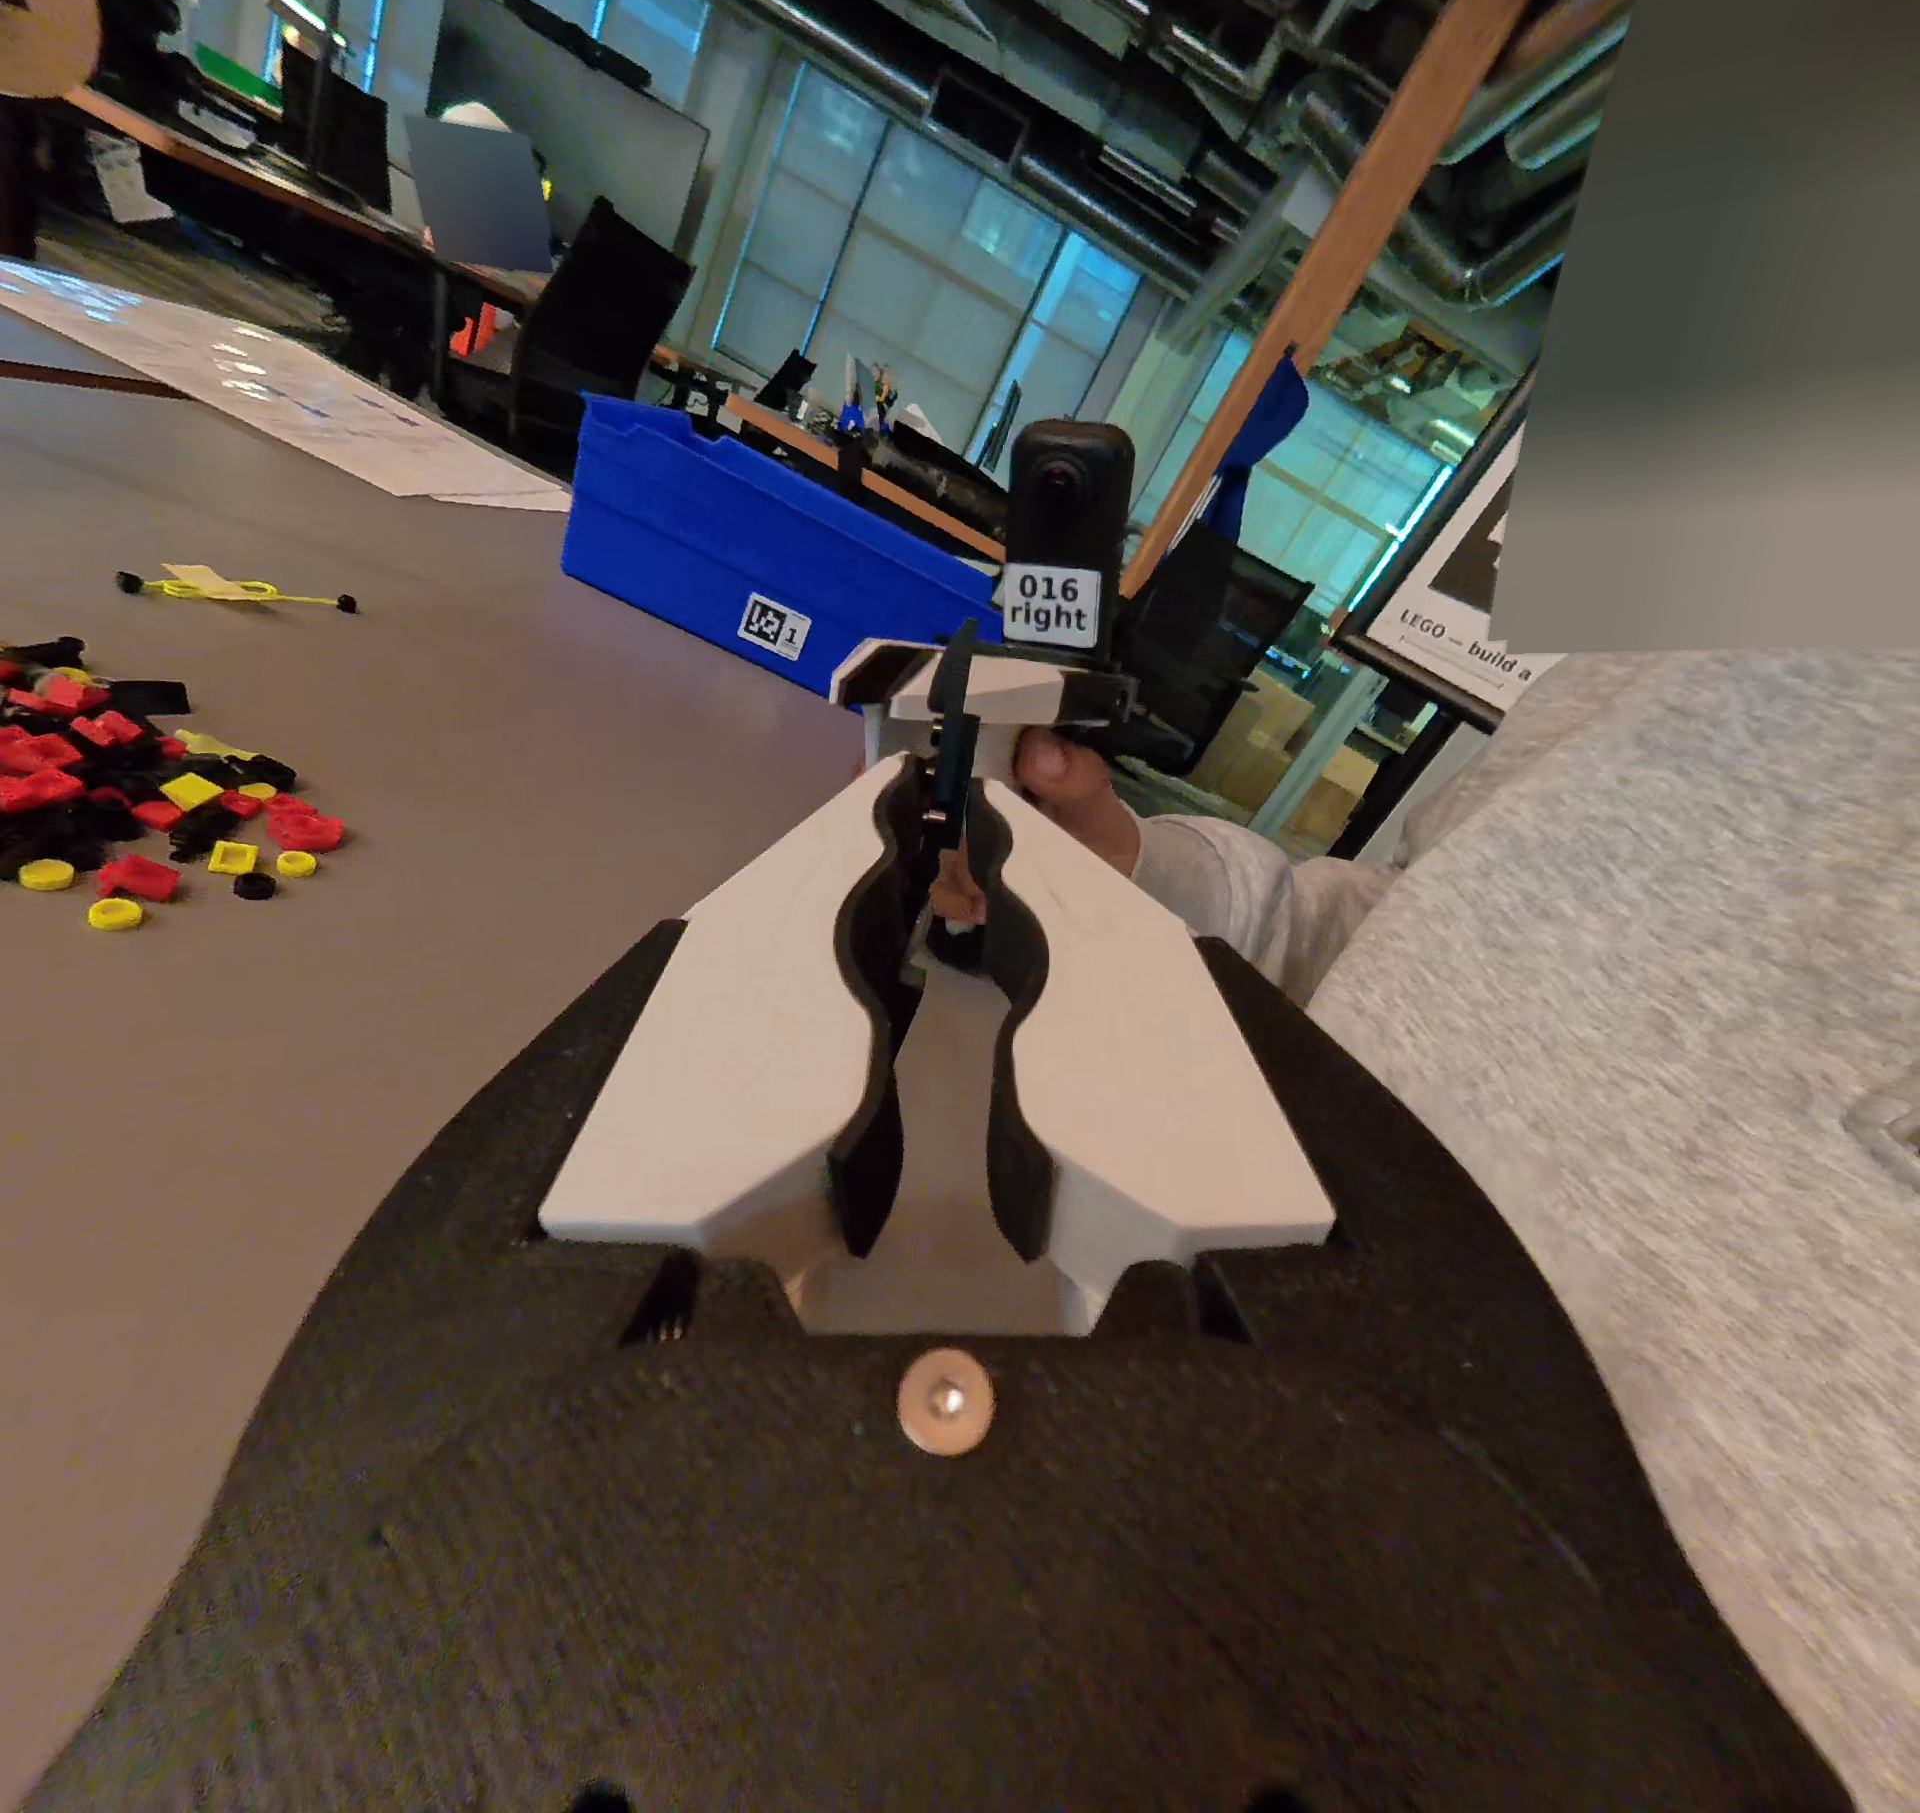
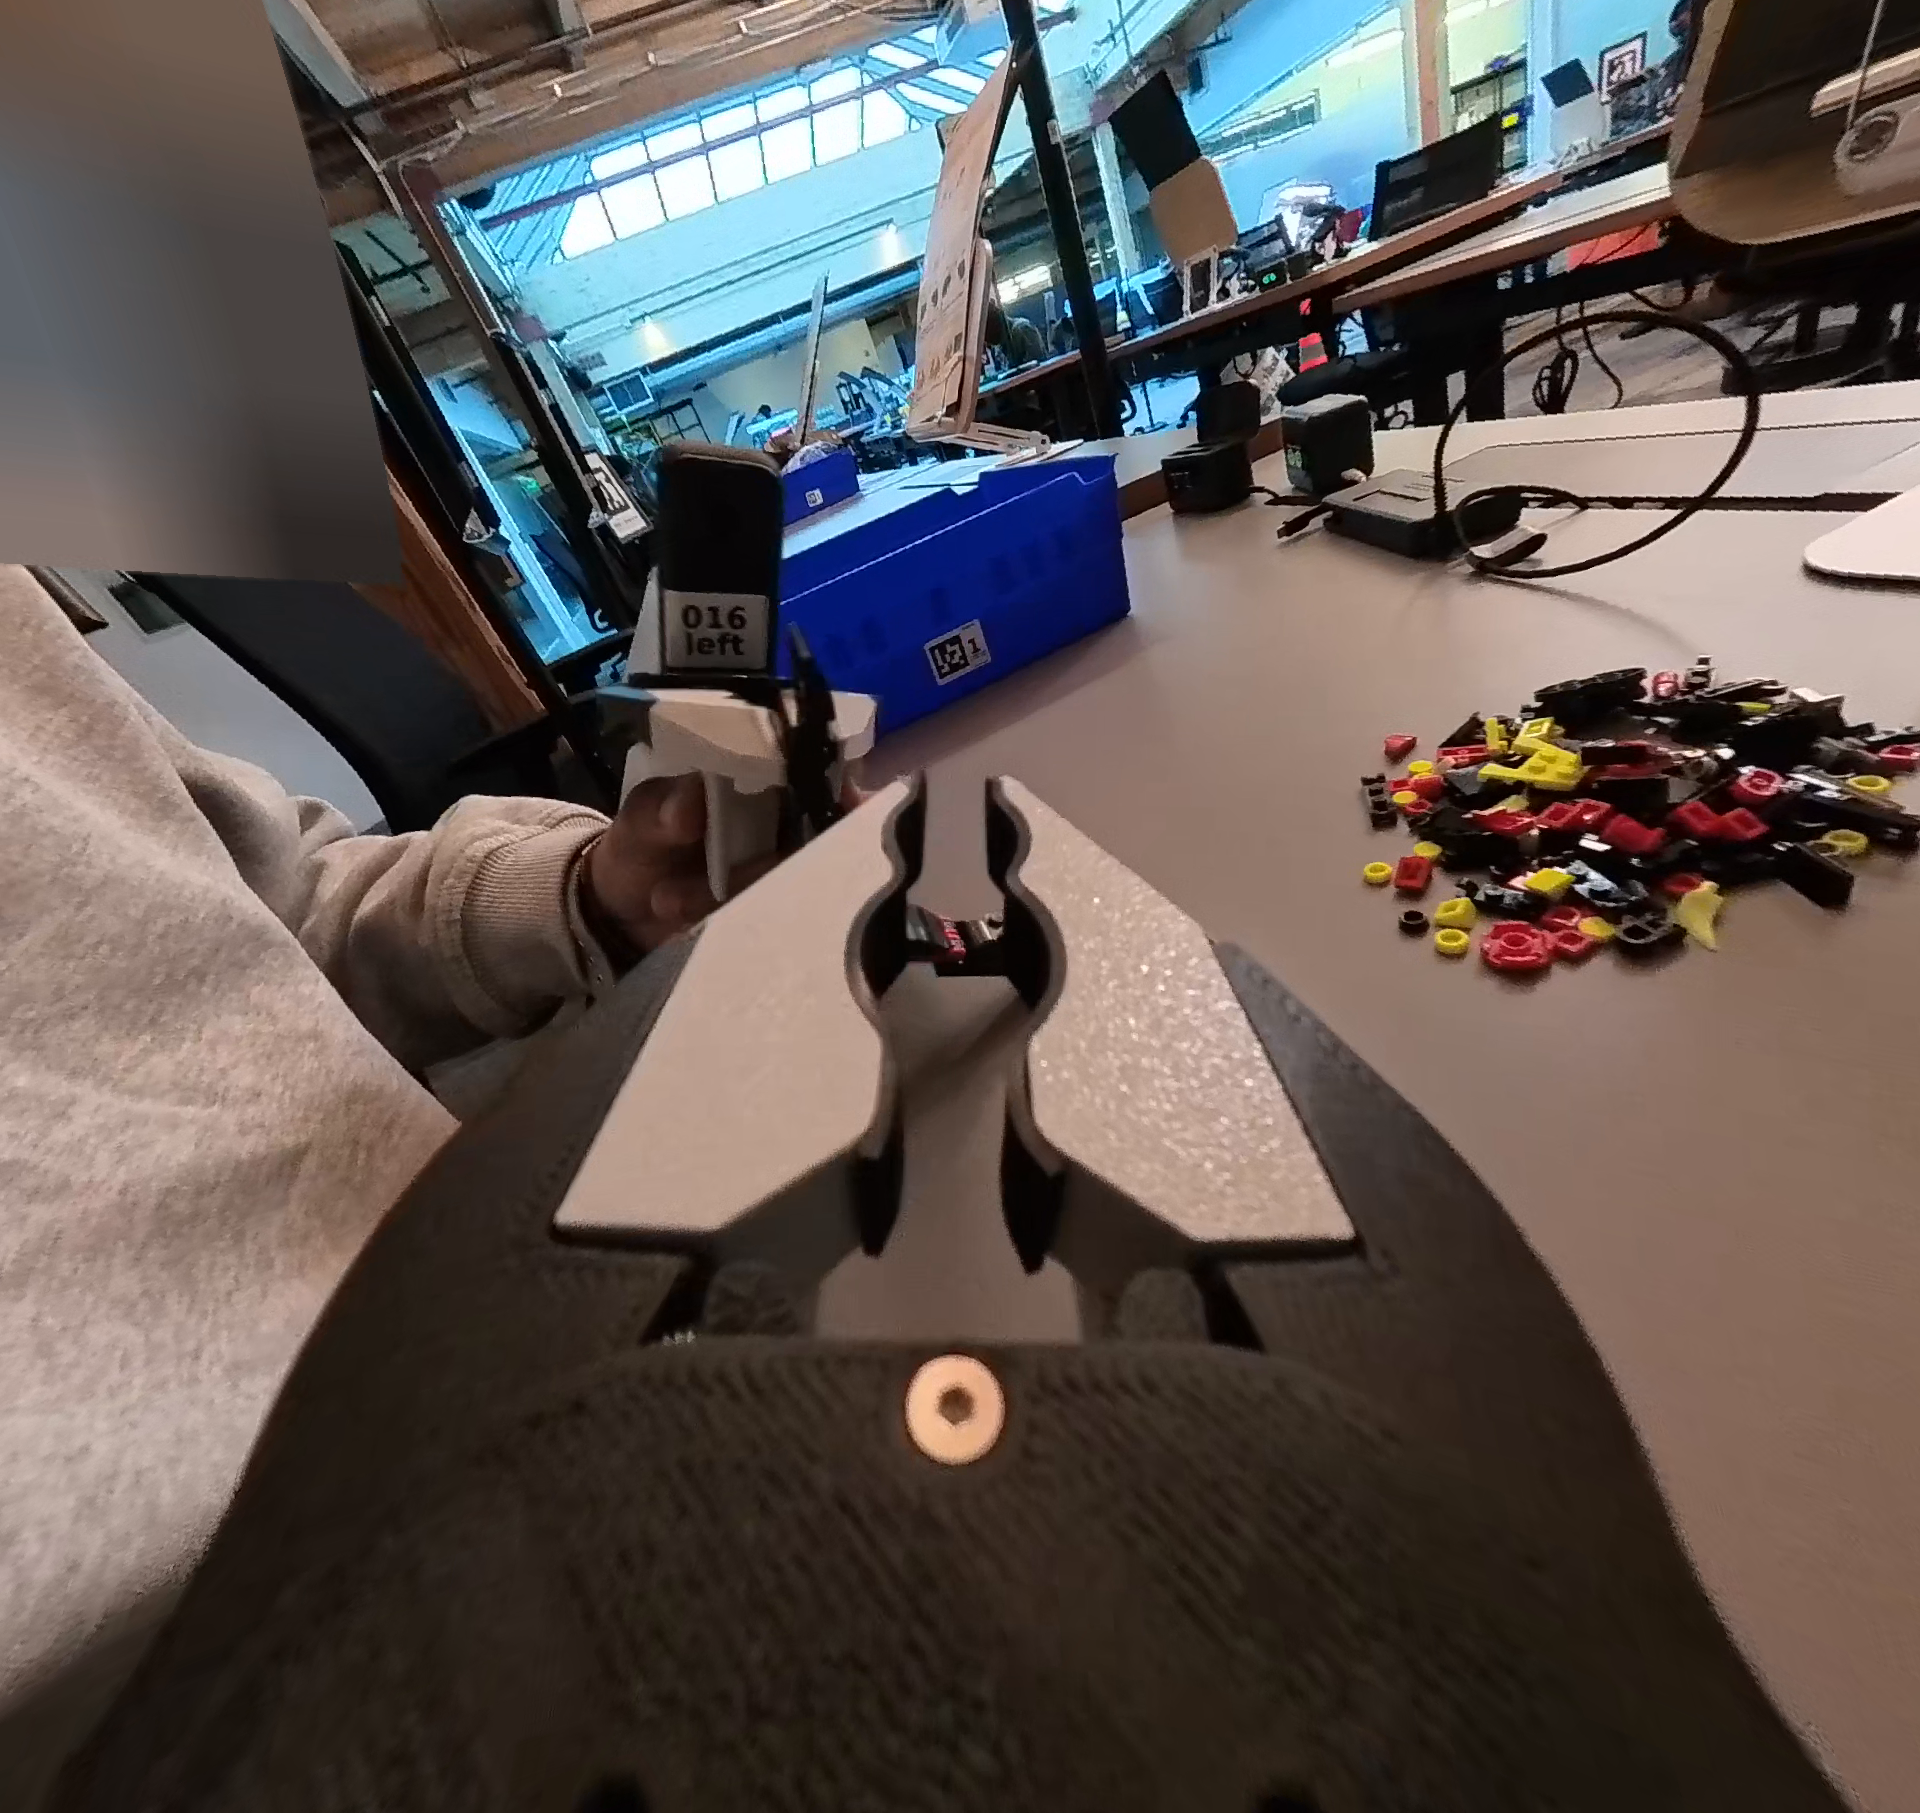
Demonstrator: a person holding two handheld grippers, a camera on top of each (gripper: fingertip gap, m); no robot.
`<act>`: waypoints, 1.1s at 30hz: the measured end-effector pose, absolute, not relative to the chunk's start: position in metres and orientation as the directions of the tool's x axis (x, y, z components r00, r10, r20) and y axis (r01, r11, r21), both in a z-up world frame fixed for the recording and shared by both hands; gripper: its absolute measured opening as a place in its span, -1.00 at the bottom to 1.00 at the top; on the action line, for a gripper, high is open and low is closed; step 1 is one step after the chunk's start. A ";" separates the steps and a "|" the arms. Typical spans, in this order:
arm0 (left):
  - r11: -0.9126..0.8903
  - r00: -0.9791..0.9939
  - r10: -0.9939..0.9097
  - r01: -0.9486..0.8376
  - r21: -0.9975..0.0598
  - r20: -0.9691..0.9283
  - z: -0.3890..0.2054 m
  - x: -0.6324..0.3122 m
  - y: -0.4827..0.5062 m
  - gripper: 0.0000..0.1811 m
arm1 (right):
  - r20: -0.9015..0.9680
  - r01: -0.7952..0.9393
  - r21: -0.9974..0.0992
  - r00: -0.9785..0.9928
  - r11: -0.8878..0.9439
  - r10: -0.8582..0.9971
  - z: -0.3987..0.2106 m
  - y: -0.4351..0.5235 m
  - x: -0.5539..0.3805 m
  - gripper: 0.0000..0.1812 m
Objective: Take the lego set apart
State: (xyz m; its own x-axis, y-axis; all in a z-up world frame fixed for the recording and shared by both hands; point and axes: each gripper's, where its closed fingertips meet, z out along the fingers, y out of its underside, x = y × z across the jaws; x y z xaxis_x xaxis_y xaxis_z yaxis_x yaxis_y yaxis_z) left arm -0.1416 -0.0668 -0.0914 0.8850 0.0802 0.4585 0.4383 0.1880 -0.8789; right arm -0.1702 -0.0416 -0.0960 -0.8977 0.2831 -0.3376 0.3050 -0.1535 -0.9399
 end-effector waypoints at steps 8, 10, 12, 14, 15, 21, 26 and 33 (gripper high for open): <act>0.231 0.857 0.065 0.485 -0.844 0.510 -0.089 -0.148 -0.072 -0.94 | -0.294 0.286 -0.956 -0.936 -0.068 0.192 -0.100 -0.069 -0.144 -0.72; 0.210 0.868 0.080 0.466 -0.859 0.490 -0.090 -0.146 -0.070 -0.94 | -0.274 0.261 -0.961 -0.944 -0.089 0.186 -0.096 -0.071 -0.141 -0.69; 0.169 0.889 0.117 0.421 -0.891 0.442 -0.093 -0.144 -0.067 -0.94 | -0.261 0.241 -0.963 -0.946 -0.122 0.191 -0.092 -0.067 -0.143 -0.66; 0.083 0.921 0.140 0.354 -0.932 0.363 -0.101 -0.137 -0.060 -0.93 | -0.266 0.241 -0.959 -0.948 -0.150 0.173 -0.087 -0.063 -0.143 -0.64; 0.039 0.936 0.140 0.320 -0.947 0.322 -0.105 -0.133 -0.057 -0.93 | -0.270 0.245 -0.956 -0.950 -0.162 0.157 -0.084 -0.061 -0.142 -0.64; -0.027 0.955 0.091 0.285 -0.958 0.282 -0.109 -0.118 -0.048 -0.93 | -0.275 0.267 -0.955 -0.960 -0.128 0.047 -0.085 -0.063 -0.127 -0.95; -0.052 0.967 0.113 0.236 -0.970 0.230 -0.108 -0.119 -0.049 -0.92 | -0.255 0.246 -0.964 -0.964 -0.103 0.080 -0.085 -0.063 -0.130 -0.97; -0.102 0.980 0.179 0.106 -0.989 0.087 -0.108 -0.122 -0.053 -0.89 | -0.408 0.398 -0.908 -0.911 -0.129 0.065 -0.084 -0.066 -0.138 -0.96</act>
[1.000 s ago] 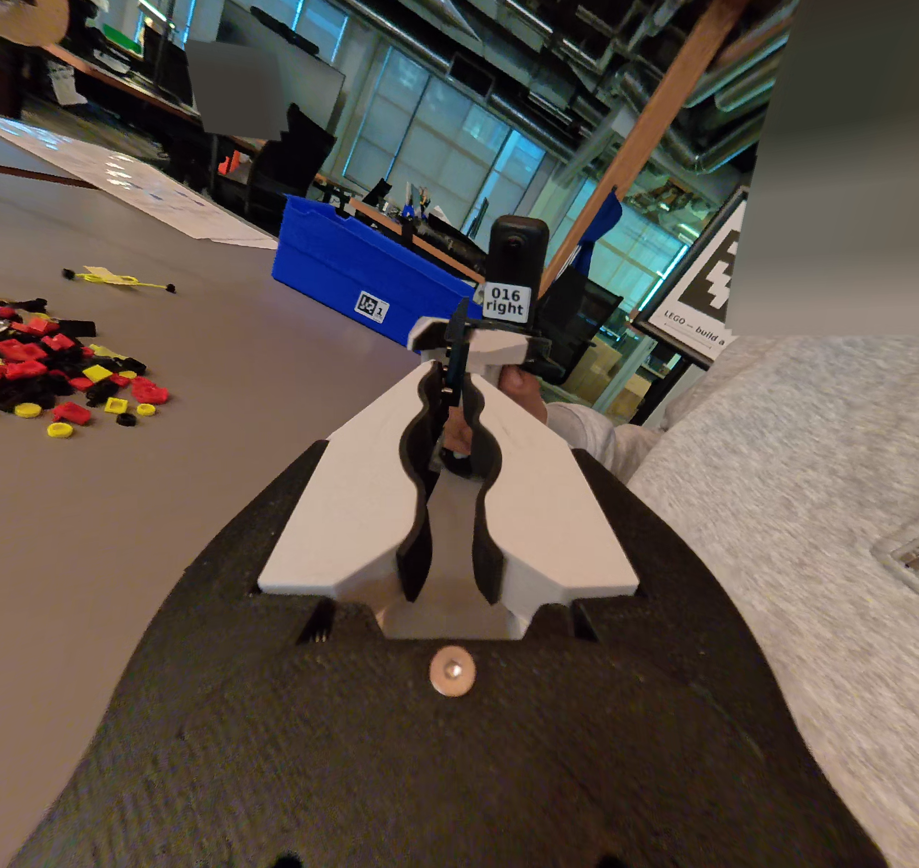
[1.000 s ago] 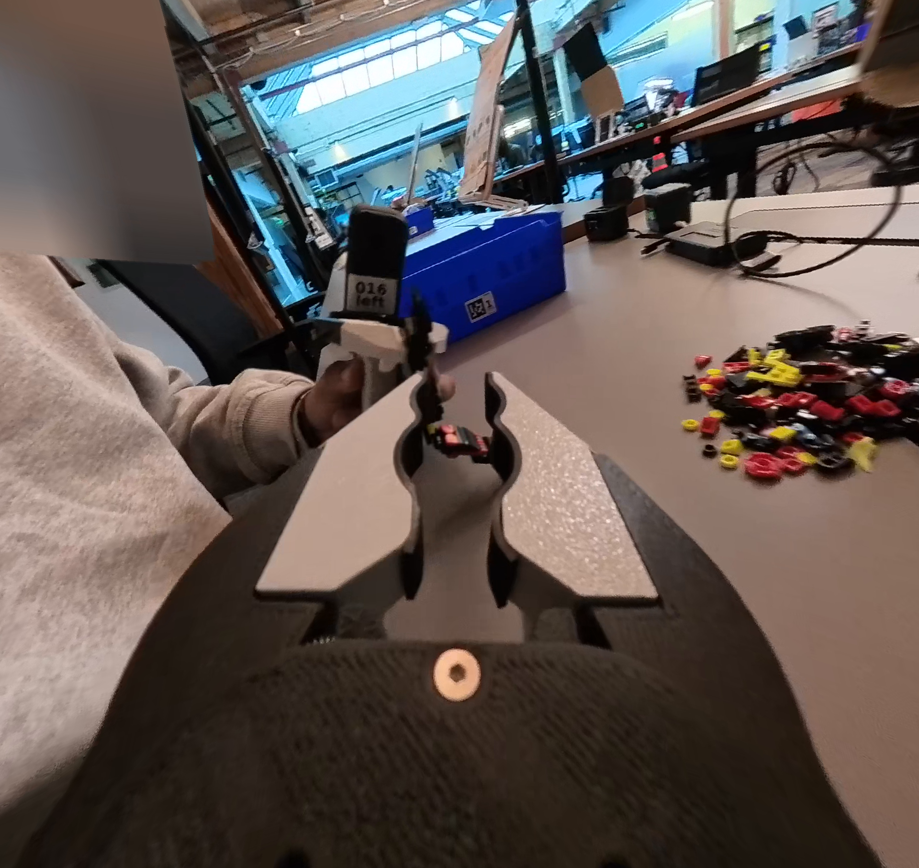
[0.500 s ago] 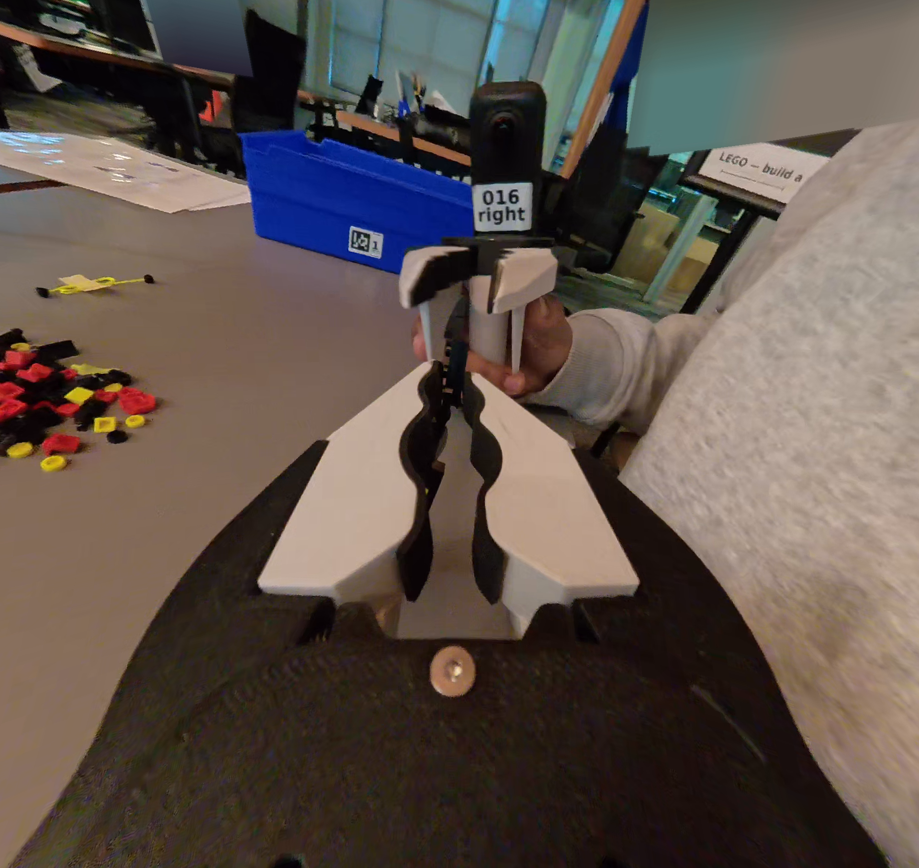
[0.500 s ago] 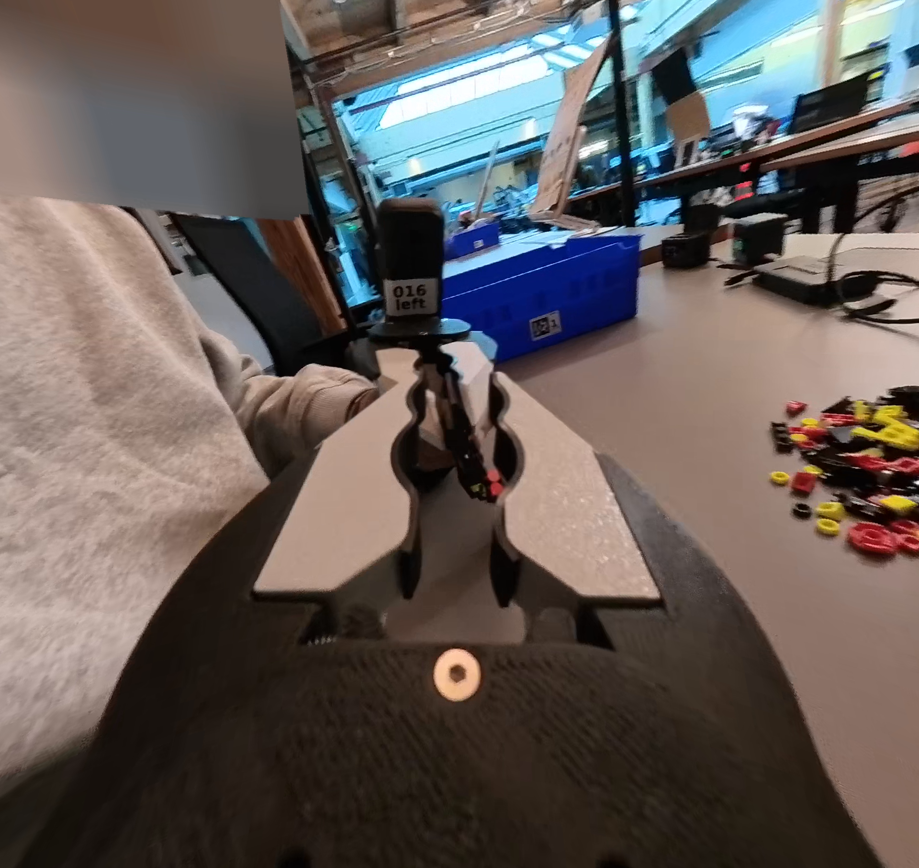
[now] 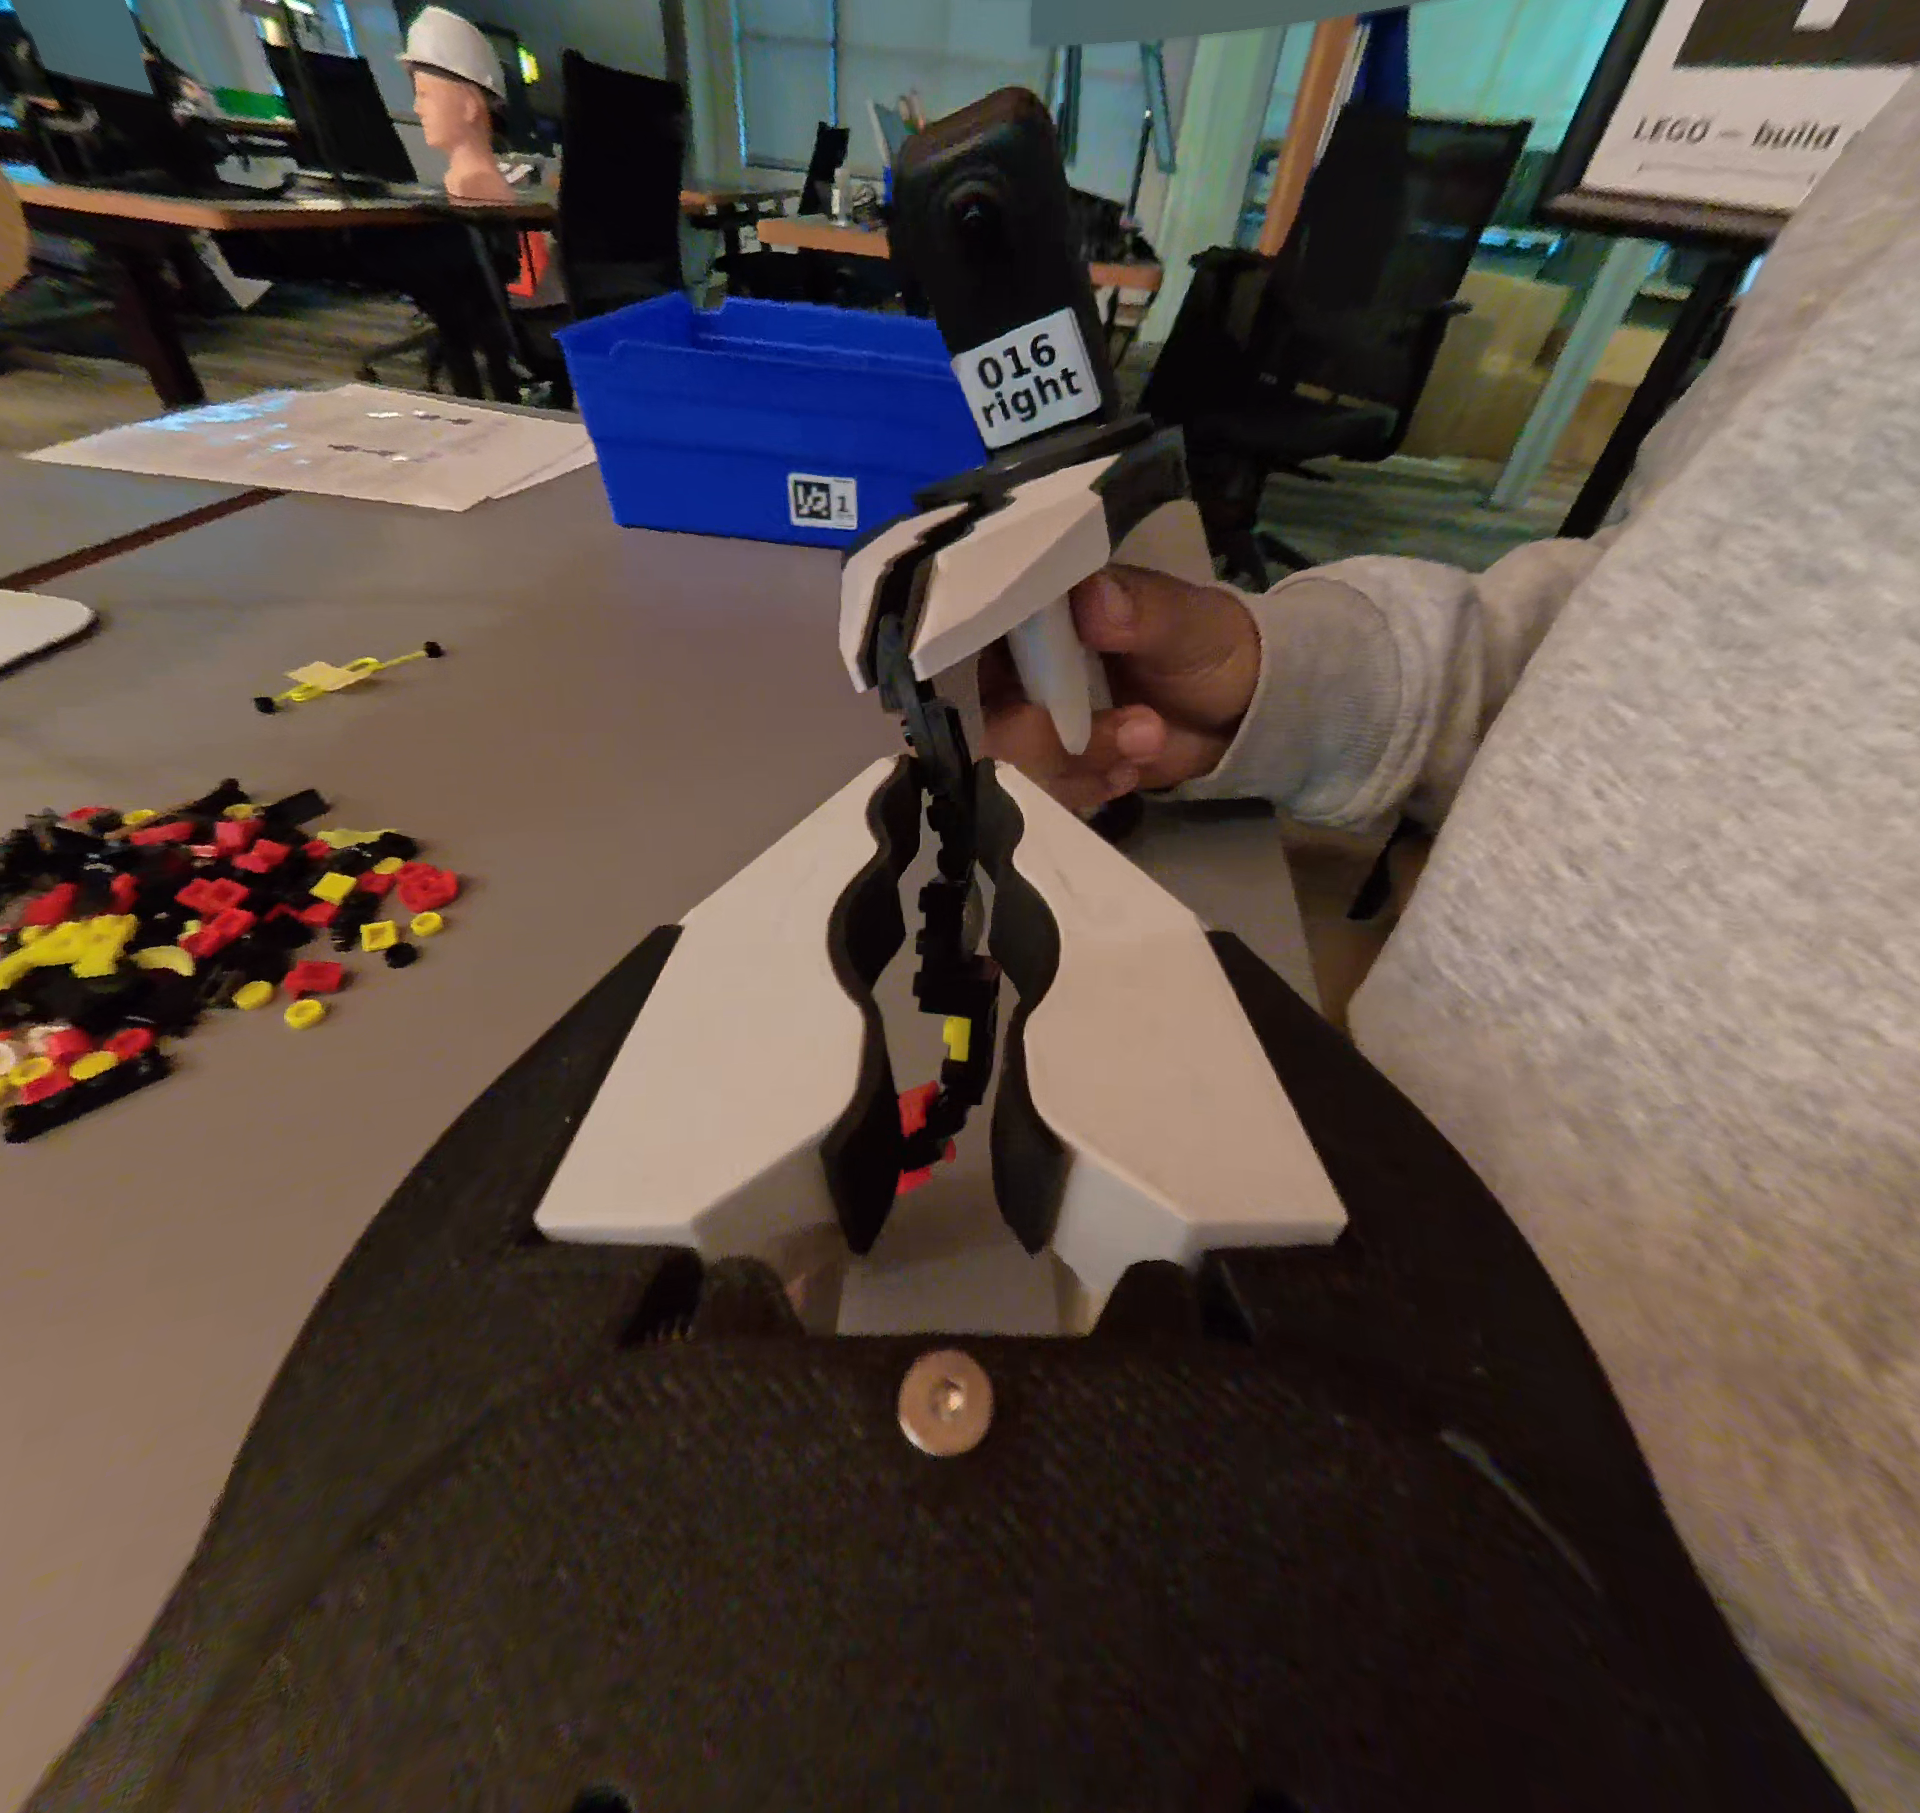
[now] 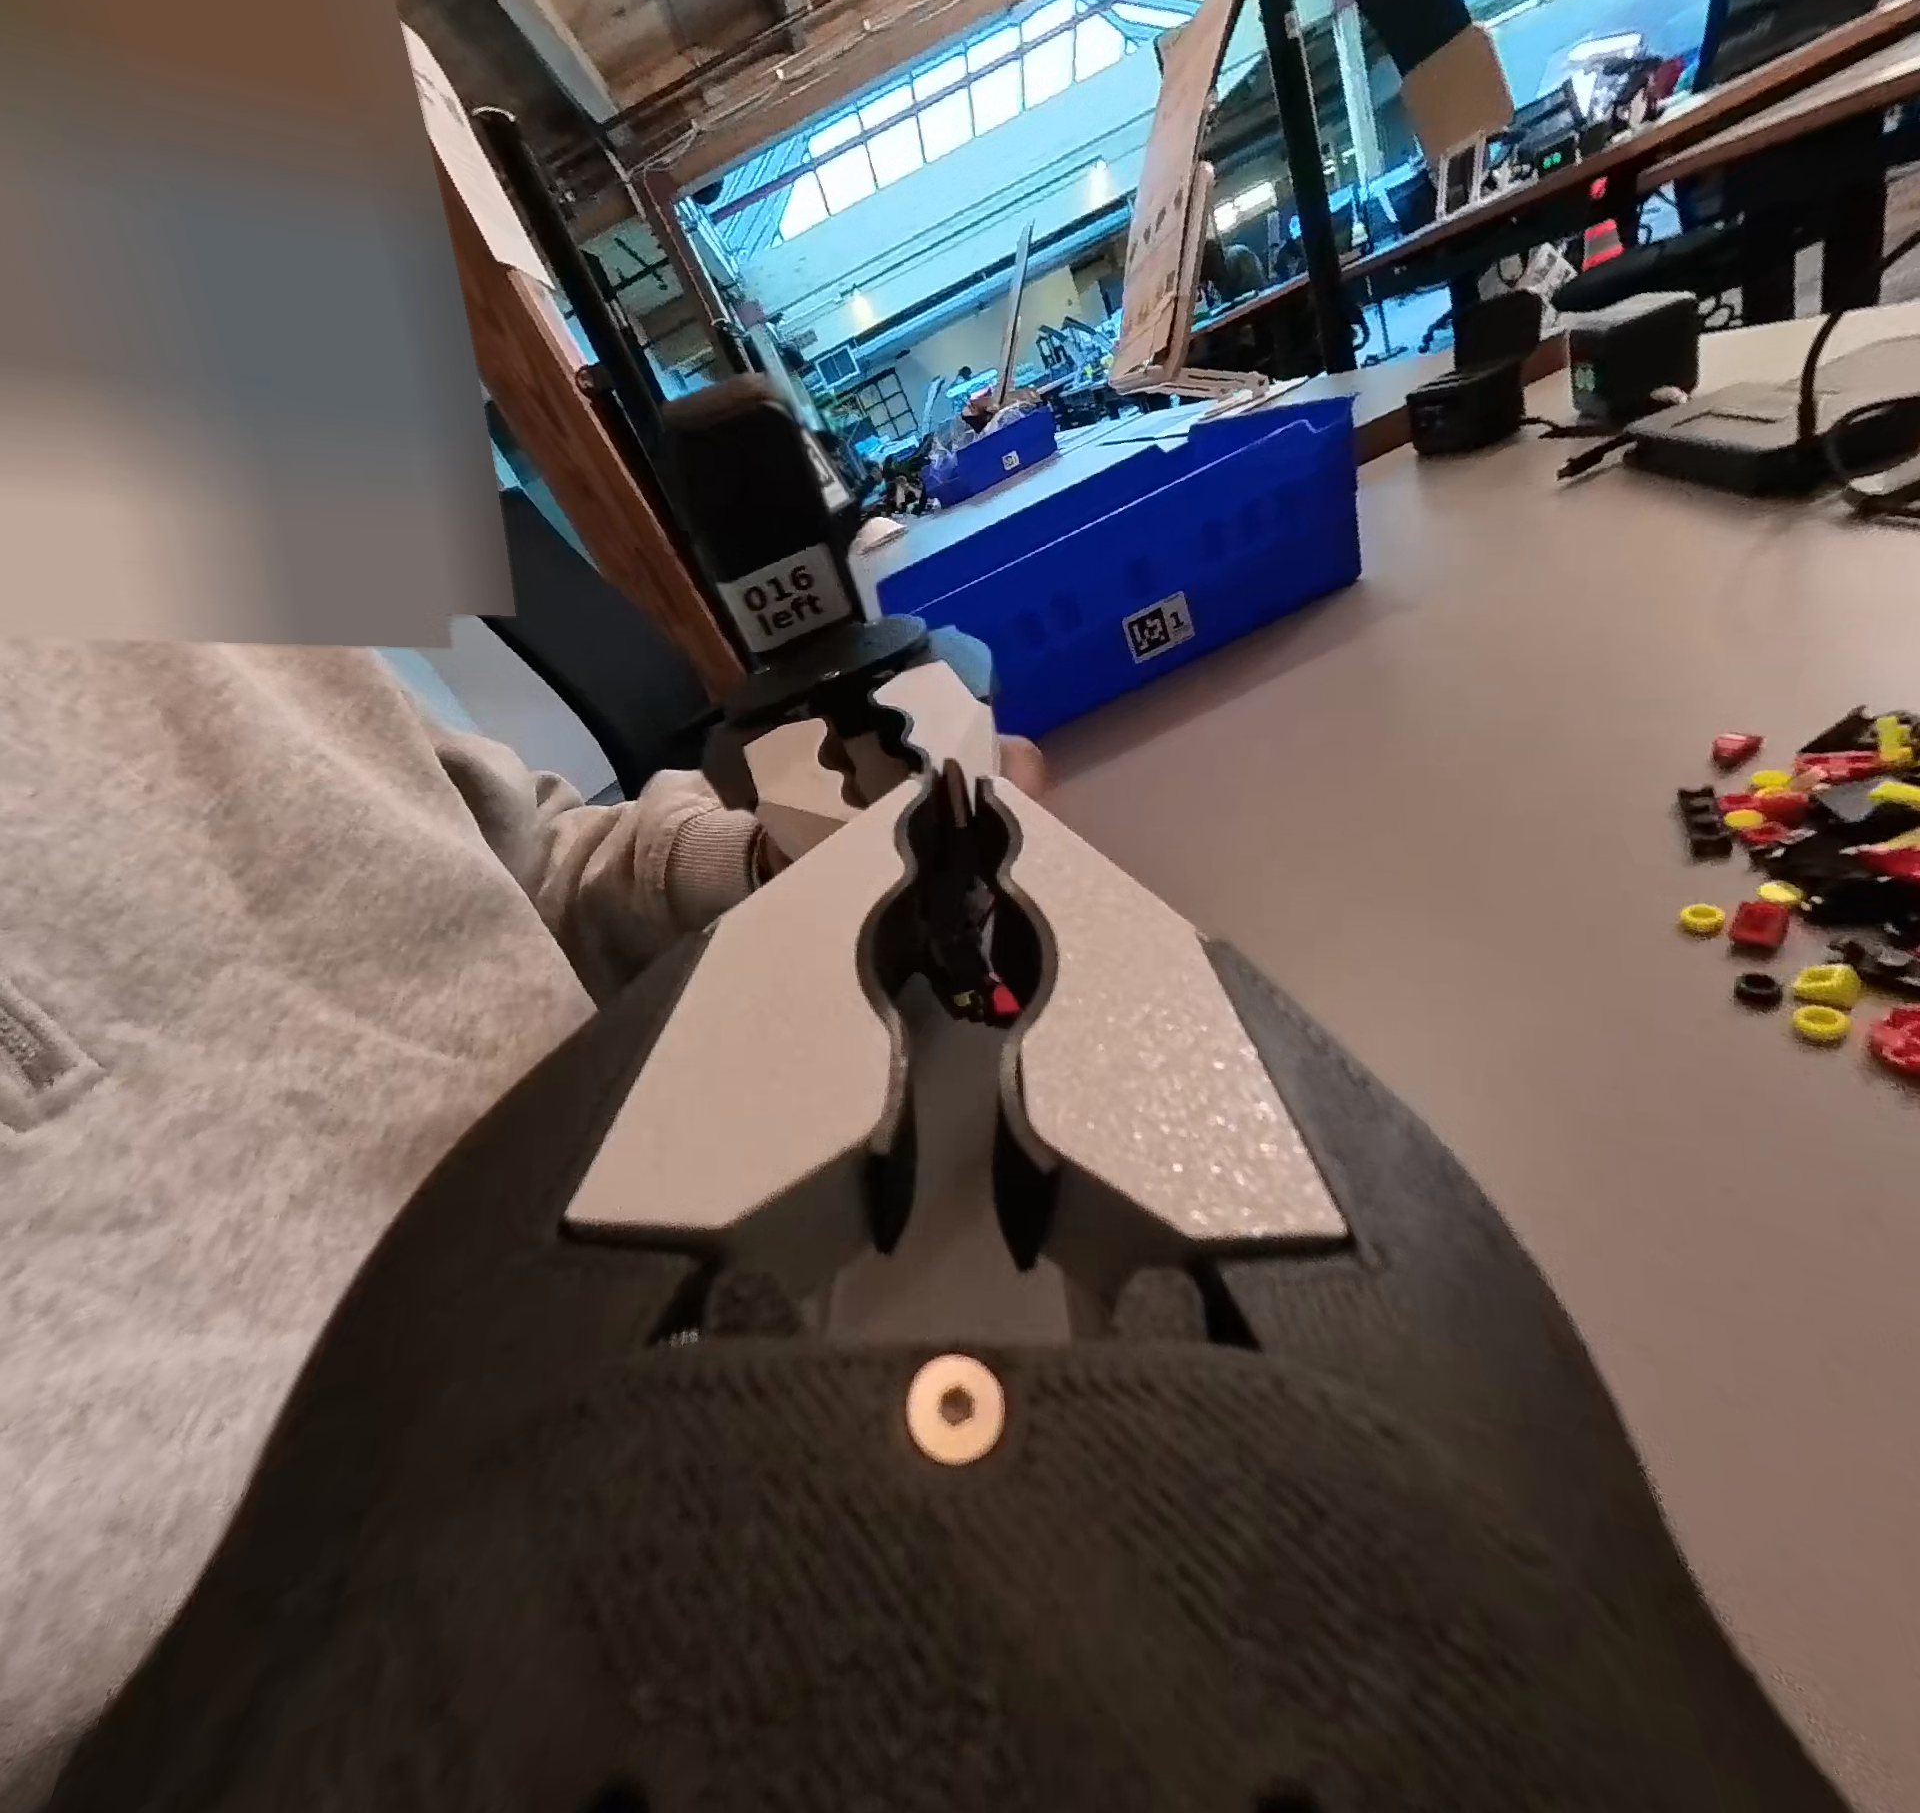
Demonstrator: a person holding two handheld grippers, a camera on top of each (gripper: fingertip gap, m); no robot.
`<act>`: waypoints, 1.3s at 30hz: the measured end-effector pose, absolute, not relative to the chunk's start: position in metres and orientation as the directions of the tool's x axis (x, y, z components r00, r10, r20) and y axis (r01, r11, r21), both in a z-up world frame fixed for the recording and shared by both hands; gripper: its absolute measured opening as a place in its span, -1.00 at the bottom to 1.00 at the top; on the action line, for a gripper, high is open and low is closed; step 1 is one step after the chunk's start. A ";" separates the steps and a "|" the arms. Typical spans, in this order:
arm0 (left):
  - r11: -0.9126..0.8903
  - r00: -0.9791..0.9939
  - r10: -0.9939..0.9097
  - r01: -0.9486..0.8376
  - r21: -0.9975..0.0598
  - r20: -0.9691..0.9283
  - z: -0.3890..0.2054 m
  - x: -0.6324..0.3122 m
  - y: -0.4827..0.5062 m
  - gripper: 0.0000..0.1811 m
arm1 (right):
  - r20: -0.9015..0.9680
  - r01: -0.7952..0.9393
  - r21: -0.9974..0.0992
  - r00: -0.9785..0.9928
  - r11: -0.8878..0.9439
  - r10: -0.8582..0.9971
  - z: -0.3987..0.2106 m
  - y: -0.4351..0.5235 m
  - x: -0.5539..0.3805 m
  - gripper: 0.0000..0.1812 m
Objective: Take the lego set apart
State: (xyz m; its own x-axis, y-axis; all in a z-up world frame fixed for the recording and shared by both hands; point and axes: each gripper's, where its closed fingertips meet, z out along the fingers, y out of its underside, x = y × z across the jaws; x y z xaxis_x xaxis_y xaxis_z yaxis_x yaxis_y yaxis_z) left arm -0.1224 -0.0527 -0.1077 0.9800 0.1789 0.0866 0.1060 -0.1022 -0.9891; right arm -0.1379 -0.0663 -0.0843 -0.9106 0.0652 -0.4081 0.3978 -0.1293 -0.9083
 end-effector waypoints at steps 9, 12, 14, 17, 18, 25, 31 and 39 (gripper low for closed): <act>-0.084 0.961 0.264 0.102 -0.991 0.077 -0.109 -0.131 -0.053 -0.84 | -0.475 0.449 -0.873 -0.873 -0.192 0.115 -0.085 -0.060 -0.151 -0.98; -0.124 0.945 0.326 0.057 -0.991 0.014 -0.112 -0.136 -0.053 -0.66 | -0.510 0.460 -0.850 -0.841 -0.259 0.181 -0.084 -0.052 -0.163 -0.98; -0.164 0.912 0.408 0.034 -0.986 -0.036 -0.114 -0.144 -0.053 -0.64 | -0.542 0.478 -0.829 -0.814 -0.291 0.209 -0.085 -0.051 -0.168 -0.98; -0.247 0.865 0.484 -0.014 -0.969 -0.136 -0.119 -0.150 -0.054 -0.64 | -0.582 0.510 -0.806 -0.777 -0.301 0.240 -0.089 -0.059 -0.170 -0.98; -0.269 0.844 0.512 -0.021 -0.963 -0.161 -0.120 -0.154 -0.056 -0.71 | -0.585 0.515 -0.805 -0.772 -0.294 0.248 -0.091 -0.064 -0.169 -0.98; -0.270 0.811 0.560 -0.012 -0.963 -0.168 -0.121 -0.167 -0.069 -0.77 | -0.530 0.469 -0.843 -0.807 -0.263 0.259 -0.088 -0.065 -0.163 -0.96; -0.251 0.780 0.583 -0.091 -0.964 -0.226 -0.108 -0.172 -0.080 -0.82 | -0.436 0.397 -0.894 -0.878 -0.209 0.196 -0.085 -0.060 -0.153 -1.00; -0.339 0.784 0.499 -0.217 -0.916 -0.370 -0.118 -0.159 -0.066 -0.82 | -0.364 0.327 -0.926 -0.906 -0.190 0.216 -0.084 -0.064 -0.150 -0.74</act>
State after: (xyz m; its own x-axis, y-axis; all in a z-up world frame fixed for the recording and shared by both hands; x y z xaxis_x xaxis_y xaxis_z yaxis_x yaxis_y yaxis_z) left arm -0.1594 -0.0661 -0.1183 0.7838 0.4989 -0.3699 -0.2166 -0.3386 -0.9157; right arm -0.1502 -0.0641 -0.0841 -0.9059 0.2160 -0.3642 0.3269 -0.1901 -0.9258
